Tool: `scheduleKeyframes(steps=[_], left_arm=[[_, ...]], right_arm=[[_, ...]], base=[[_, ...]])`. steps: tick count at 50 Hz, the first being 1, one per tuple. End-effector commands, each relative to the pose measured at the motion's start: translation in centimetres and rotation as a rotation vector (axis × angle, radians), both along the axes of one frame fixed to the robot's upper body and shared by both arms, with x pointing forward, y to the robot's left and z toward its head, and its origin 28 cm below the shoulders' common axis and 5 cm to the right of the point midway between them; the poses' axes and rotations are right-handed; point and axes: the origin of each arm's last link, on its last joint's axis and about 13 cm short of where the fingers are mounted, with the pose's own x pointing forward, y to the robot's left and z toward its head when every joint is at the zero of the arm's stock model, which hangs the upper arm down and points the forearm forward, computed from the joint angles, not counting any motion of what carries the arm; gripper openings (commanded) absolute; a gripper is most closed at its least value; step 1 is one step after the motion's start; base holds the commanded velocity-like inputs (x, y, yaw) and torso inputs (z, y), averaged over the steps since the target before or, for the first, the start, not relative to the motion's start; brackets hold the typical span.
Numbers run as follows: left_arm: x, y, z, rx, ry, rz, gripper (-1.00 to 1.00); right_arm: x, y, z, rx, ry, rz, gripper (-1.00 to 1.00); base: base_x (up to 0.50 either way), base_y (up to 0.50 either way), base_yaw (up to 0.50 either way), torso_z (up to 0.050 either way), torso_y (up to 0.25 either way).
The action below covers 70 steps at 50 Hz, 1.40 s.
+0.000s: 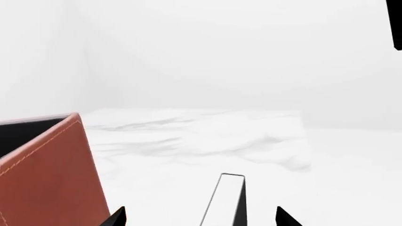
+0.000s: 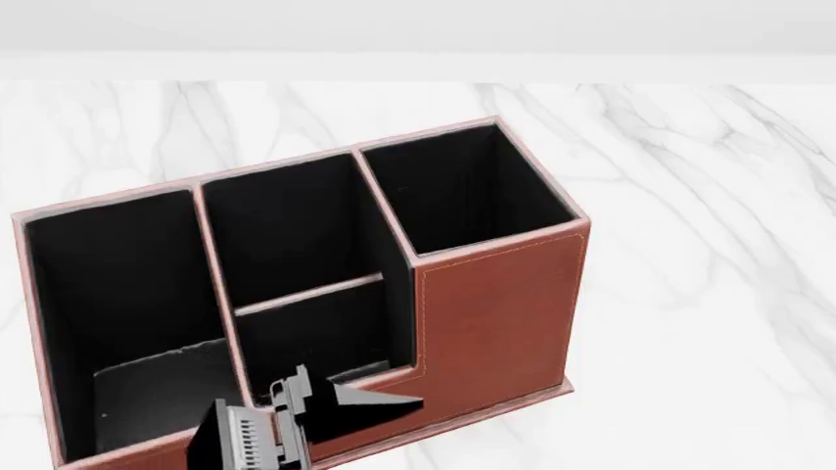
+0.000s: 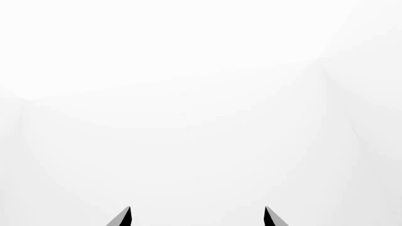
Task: Pick up the book and place it in the back compartment of the caddy.
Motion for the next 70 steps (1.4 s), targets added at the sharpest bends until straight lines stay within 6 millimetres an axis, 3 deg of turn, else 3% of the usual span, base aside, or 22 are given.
scheduleKeyframes(steps=[1, 70], left_arm=[[0.4, -0.9, -0.5, -0.017, 0.017, -0.022, 1.00], [1.8, -1.6, -4.8, 0.050, 0.142, -0.002, 1.00]], right_arm=[[0.0, 0.0, 0.0, 0.000, 0.000, 0.000, 1.00], [0.0, 0.0, 0.0, 0.001, -0.002, 0.001, 1.00]], base=[[0.00, 0.00, 0.00, 0.000, 0.000], [0.00, 0.00, 0.00, 0.000, 0.000]])
